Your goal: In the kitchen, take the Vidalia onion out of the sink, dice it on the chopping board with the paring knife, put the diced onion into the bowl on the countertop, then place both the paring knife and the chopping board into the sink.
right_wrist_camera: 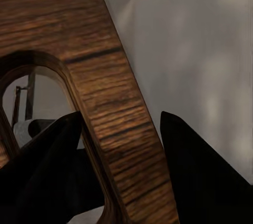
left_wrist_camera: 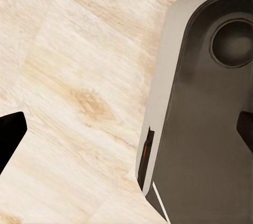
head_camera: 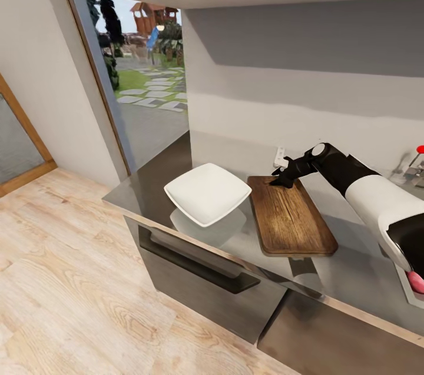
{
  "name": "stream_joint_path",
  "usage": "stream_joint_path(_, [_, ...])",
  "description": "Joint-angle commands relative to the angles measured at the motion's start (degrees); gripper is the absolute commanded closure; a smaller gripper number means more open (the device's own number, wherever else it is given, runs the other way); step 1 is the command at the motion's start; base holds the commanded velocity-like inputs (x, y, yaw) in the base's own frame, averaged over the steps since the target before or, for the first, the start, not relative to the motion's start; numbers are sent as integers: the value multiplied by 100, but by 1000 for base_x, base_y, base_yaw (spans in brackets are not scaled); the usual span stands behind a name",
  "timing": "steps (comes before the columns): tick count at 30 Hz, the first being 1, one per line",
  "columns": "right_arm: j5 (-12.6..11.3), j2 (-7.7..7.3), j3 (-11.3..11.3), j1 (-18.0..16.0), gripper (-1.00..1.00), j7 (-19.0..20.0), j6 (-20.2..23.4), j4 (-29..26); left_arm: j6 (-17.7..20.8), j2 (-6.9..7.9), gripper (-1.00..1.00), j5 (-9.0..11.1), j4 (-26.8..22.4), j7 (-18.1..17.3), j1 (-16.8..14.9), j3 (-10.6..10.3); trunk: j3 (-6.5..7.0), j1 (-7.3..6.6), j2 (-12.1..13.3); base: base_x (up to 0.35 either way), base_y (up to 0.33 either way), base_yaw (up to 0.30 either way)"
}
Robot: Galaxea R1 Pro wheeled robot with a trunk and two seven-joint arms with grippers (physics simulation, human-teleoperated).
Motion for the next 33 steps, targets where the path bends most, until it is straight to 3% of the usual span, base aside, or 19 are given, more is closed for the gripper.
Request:
stream_joint_path(1, [23,-3,39,4,100,38,76,242,-33,1,-100,4,11,-1,-4,11,-5,1,-2,0,0,0])
stream_joint_path(12, [38,-3,40,4,100,13,105,231,-40,1,-100,4,11,-1,-4,4,8,1,-2,0,0,0])
stream_joint_path(33, [39,-3,34,4,100,29,119,215,-40,1,-100,4,11,-1,-4,3,189,1,-2,0,0,0])
